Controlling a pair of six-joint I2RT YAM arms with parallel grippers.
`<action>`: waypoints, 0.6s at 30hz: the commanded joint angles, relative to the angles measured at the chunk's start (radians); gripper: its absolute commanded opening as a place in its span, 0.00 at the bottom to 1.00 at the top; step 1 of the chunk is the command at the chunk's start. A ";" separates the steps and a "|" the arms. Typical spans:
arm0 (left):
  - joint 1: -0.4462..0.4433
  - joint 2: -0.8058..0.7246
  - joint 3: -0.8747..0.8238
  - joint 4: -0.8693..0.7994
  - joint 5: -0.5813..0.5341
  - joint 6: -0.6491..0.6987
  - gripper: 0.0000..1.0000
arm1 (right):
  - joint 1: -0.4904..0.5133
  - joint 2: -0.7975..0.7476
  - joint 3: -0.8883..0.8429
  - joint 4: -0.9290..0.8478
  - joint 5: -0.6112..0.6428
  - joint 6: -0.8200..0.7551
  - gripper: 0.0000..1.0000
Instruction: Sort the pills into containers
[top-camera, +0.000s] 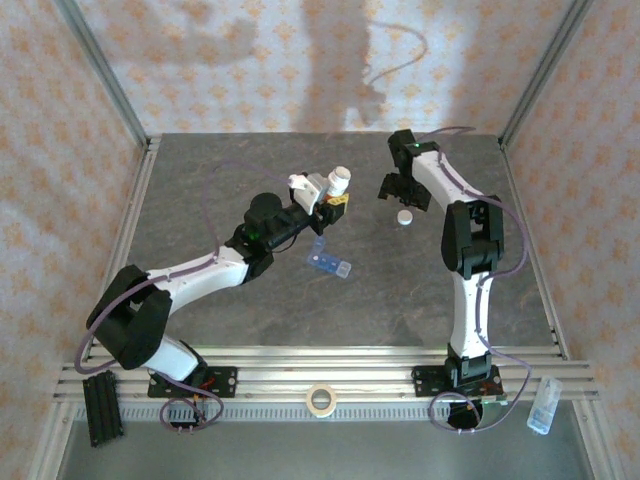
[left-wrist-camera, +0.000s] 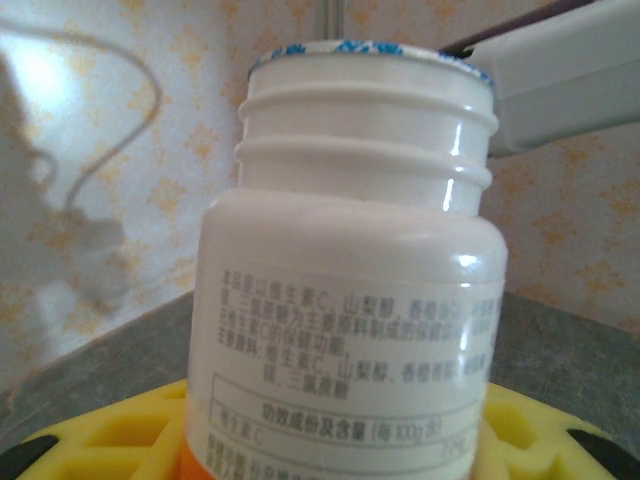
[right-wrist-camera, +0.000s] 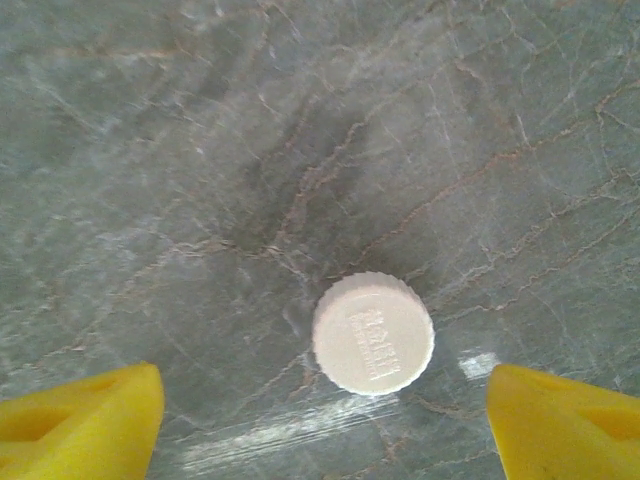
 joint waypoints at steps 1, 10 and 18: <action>0.006 0.022 0.012 0.104 0.018 0.021 0.00 | -0.022 0.000 -0.047 -0.004 0.006 -0.015 0.82; 0.007 0.054 -0.010 0.201 0.048 -0.029 0.00 | -0.049 0.012 -0.108 0.044 -0.036 -0.018 0.73; 0.007 0.076 -0.025 0.217 0.048 -0.059 0.00 | -0.049 0.018 -0.118 0.065 -0.071 -0.018 0.71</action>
